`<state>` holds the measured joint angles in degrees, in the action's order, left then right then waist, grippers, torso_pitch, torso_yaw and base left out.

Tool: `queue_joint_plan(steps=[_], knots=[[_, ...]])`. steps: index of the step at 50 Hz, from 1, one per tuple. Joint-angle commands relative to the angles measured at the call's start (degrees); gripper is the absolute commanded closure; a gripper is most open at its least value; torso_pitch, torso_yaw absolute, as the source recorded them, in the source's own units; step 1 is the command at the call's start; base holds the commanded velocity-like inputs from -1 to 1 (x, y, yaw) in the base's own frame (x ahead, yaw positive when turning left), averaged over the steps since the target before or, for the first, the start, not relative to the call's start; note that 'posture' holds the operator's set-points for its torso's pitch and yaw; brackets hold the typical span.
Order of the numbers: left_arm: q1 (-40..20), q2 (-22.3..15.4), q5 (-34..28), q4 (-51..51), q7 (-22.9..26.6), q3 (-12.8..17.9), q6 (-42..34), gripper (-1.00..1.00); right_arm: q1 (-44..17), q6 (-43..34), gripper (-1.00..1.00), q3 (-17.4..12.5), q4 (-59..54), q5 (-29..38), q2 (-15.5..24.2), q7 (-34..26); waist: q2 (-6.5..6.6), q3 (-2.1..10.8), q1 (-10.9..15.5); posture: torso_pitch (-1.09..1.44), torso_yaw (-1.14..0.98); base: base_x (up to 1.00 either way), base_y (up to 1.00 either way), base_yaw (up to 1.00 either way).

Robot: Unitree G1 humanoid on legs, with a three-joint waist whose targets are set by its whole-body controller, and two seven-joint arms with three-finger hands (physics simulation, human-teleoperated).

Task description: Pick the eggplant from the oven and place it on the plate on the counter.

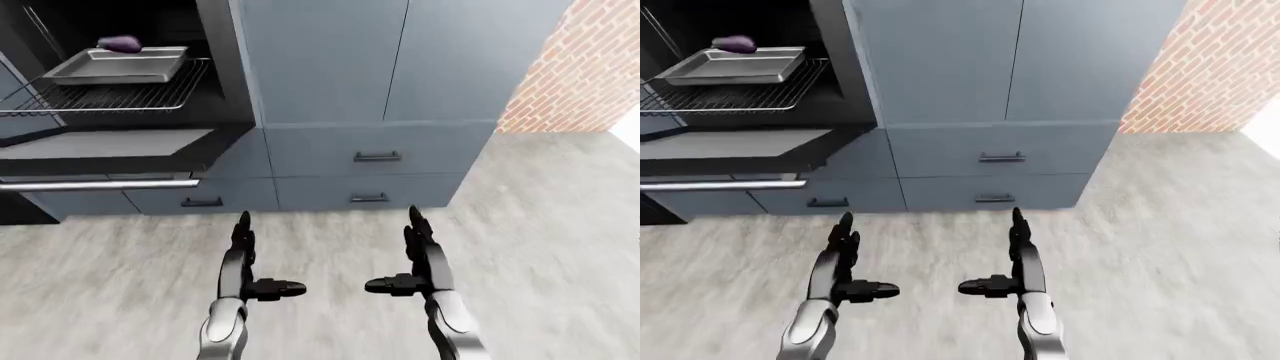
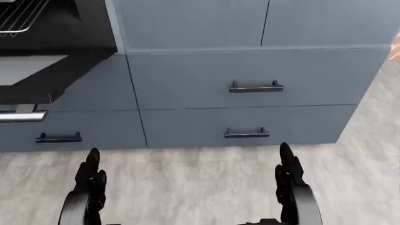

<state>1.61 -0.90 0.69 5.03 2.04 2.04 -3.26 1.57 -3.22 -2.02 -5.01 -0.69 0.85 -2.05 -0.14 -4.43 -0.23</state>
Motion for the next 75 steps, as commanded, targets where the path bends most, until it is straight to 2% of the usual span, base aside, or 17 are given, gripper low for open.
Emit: queue_joint_plan(steps=[1, 3, 5, 8, 21, 32, 35, 42, 52, 56, 58, 60, 65, 67, 70, 71, 75], knots=[[-3.76, -0.34, -0.59, -0.01, -0.73, 0.42, 6.38, -1.0, 2.41, -3.28, -1.0, 1.94, 13.74, 0.65, -0.59, 0.43, -0.45, 0.05, -0.12, 0.0, 0.0, 0.0, 0.0, 0.0], [-4.04, -0.16, -0.76, 1.66, -0.78, -0.01, 7.39, -1.0, 1.45, -2.4, -1.0, 1.29, 11.74, -0.1, -0.5, 0.1, -0.25, 3.47, 0.26, 0.0, 0.0, 0.0, 0.0, 0.0], [-3.72, -0.37, -1.83, -0.05, -1.12, -0.49, 5.49, -1.0, 1.55, -2.86, -1.0, 1.32, 12.23, -0.47, -0.63, 0.05, -0.26, 1.05, 0.17, 0.0, 0.0, 0.0, 0.0, 0.0], [-3.38, -0.24, -2.31, -3.32, -1.66, -0.47, 3.1, -1.0, 2.15, -3.49, -1.0, 1.4, 13.65, -1.05, -0.7, 0.02, -0.55, 4.4, 0.1, 0.0, 0.0, 0.0, 0.0, 0.0], [-6.56, -0.94, -3.05, -8.8, -0.43, 0.04, -3.69, -1.0, 0.9, -7.55, -1.0, 1.03, 17.81, -0.81, -0.13, -0.2, -0.19, 5.17, 0.48, 0.0, 0.0, 0.0, 0.0, 0.0], [-19.32, -3.52, -4.06, -31.95, 0.27, 1.56, -33.9, -1.0, -13.29, -38.12, -1.0, -2.44, 39.24, -0.25, 2.6, 0.28, 0.0, 6.56, 0.54, 0.0, 0.0, 0.02, 0.0, 0.0], [-24.51, -4.49, -3.21, -36.15, -0.64, 3.37, -40.71, -1.0, -18.48, -45.36, -1.0, -3.53, 43.16, -1.68, 3.36, 0.95, 0.04, 2.24, 0.51, 0.0, 0.0, 0.46, 0.0, 0.0], [-26.57, -6.06, -0.48, -38.67, -2.28, 4.41, -43.89, -1.0, -21.61, -49.07, -1.0, -5.07, 46.1, -4.34, 4.93, 1.13, -4.43, 1.38, 0.46, 0.0, 0.0, 0.75, 0.0, 0.0], [-25.58, -6.13, -0.24, -40.49, -2.13, 3.91, -44.58, -1.0, -24.41, -50.85, -1.0, -5.55, 46.74, -6.91, 6.51, 1.76, -0.28, 2.98, -0.72, 0.0, 0.0, 0.86, 0.0, 0.0], [-25.35, -6.24, -0.54, -40.49, -1.9, 3.83, -44.09, -1.0, -24.7, -51.69, -1.0, -5.68, 47.8, -7.41, 6.86, 1.74, 5.02, 4.8, -0.9, 0.0, 0.0, 0.94, 0.0, 0.0], [-24.84, -6.08, -0.46, -40.69, -1.67, 3.78, -43.75, -1.0, -25.71, -53.27, -1.0, -6.89, 48.7, -8.3, 7.43, 1.63, 3.62, 1.02, -0.7, 0.0, 0.0, 0.95, 0.0, 0.0], [-24.82, -6.16, -0.48, -41.36, -1.48, 3.85, -44.27, -1.0, -25.95, -54.71, -1.0, -7.3, 49.77, -8.87, 7.84, 1.83, 3.84, 3.05, 0.41, 0.0, 0.0, 0.95, 0.0, 0.0], [-25.19, -6.19, -0.08, -42.43, -1.15, 4.29, -45.43, -1.0, -26.75, -58.6, -1.0, -9.67, 52.74, -13.01, 7.6, 1.92, 3.26, 3.24, 1.47, 0.0, 0.0, 0.95, 0.0, 0.0], [-25.79, -6.29, 0.6, -43.32, -1.21, 4.81, -46.75, -1.0, -25.67, -58.49, -1.0, -8.95, 54.33, -13.84, 7.95, 2.25, 1.27, 4.14, 1.59, 0.0, 0.0, 0.0, 0.0, 0.37], [-25.83, -6.75, 0.99, -44.72, -1.33, 5.0, -47.95, -1.0, -25.56, -57.72, -1.0, -8.37, 54.51, -14.71, 8.07, 2.43, -4.65, 3.87, 1.37, 0.0, 0.0, 0.0, 0.0, 0.9], [-25.85, -6.81, 1.18, -44.93, -1.29, 5.07, -48.24, -1.0, -25.94, -59.56, -1.0, -8.74, 56.3, -15.75, 7.96, 2.69, -3.61, 2.08, -0.13, 0.0, 0.0, 0.0, 0.0, 1.0], [-26.66, -7.17, 2.19, -45.79, -1.16, 5.45, -50.05, -1.0, -25.96, -60.27, -1.0, -9.09, 57.98, -17.1, 8.57, 3.04, -2.08, 2.58, 0.39, 0.0, 0.0, 0.0, 0.0, 1.0]])
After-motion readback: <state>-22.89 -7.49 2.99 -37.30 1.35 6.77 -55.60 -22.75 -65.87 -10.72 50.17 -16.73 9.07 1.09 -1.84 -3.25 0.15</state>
